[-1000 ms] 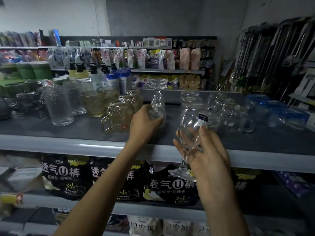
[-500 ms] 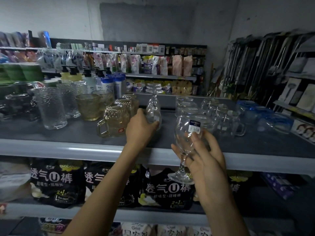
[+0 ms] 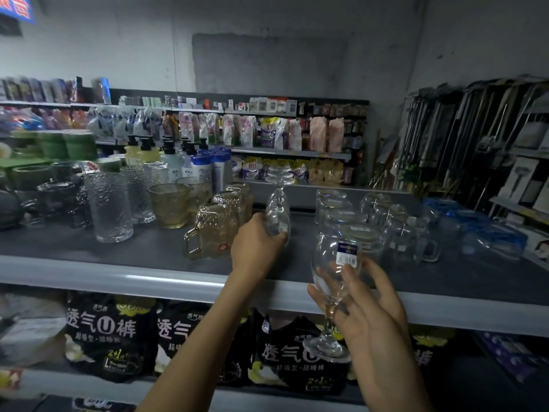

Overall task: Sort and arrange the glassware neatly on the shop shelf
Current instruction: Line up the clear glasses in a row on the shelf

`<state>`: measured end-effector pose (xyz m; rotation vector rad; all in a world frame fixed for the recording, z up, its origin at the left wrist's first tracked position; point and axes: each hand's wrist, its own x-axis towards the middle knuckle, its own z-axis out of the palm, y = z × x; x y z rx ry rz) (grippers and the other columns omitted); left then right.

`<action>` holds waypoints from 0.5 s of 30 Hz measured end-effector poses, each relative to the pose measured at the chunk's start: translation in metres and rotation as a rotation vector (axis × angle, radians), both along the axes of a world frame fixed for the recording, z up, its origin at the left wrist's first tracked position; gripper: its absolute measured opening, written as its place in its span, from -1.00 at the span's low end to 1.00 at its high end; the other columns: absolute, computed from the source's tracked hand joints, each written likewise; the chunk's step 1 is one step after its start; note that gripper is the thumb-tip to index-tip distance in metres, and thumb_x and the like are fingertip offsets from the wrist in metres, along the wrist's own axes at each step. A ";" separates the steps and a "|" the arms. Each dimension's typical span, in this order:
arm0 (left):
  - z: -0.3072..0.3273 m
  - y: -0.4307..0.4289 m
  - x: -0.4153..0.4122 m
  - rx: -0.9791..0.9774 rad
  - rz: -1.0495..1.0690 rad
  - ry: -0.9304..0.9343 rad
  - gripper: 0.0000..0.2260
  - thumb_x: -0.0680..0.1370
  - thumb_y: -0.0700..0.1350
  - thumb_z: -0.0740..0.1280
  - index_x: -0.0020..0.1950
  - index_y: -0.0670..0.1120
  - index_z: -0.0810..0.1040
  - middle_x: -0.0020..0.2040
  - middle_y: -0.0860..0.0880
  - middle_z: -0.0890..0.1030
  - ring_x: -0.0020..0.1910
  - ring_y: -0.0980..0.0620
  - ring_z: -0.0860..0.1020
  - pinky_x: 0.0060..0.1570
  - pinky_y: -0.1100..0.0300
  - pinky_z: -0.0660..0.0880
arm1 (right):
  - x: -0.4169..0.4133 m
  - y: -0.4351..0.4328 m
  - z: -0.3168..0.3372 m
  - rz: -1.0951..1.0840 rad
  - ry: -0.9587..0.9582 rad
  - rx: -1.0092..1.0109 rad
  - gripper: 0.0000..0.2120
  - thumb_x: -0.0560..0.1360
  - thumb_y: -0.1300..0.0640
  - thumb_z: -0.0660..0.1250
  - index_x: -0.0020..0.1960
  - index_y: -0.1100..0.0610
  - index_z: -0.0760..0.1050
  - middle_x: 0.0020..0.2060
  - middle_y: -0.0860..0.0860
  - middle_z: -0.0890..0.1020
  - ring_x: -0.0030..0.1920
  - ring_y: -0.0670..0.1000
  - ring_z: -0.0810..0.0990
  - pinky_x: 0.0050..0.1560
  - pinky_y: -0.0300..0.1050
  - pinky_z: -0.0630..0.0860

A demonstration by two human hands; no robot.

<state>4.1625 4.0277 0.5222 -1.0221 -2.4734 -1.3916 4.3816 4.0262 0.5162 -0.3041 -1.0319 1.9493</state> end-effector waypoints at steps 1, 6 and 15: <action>0.000 0.000 0.000 -0.005 0.006 -0.006 -0.57 0.51 0.19 0.43 0.23 -0.07 0.53 0.12 -0.11 0.69 0.08 -0.20 0.65 0.05 -0.05 0.59 | 0.001 0.001 0.000 0.001 0.002 -0.006 -0.58 0.50 0.19 0.39 0.35 0.18 0.51 0.22 0.23 0.66 0.18 0.22 0.69 0.03 0.13 0.68; 0.000 0.001 -0.002 -0.022 0.021 -0.022 -0.58 0.50 0.09 0.49 0.23 -0.10 0.52 0.14 -0.13 0.68 0.11 -0.22 0.64 0.02 -0.03 0.57 | 0.003 0.001 -0.002 -0.015 0.000 -0.011 -0.56 0.49 0.18 0.40 0.36 0.18 0.51 0.24 0.24 0.64 0.18 0.23 0.69 0.03 0.12 0.68; 0.000 0.000 0.000 -0.012 0.013 -0.019 -0.59 0.52 0.12 0.45 0.25 -0.09 0.54 0.12 -0.12 0.69 0.08 -0.19 0.65 0.03 -0.02 0.58 | 0.006 -0.003 -0.004 -0.025 -0.006 -0.014 -0.56 0.47 0.17 0.41 0.34 0.16 0.53 0.22 0.20 0.66 0.17 0.20 0.70 0.04 0.14 0.68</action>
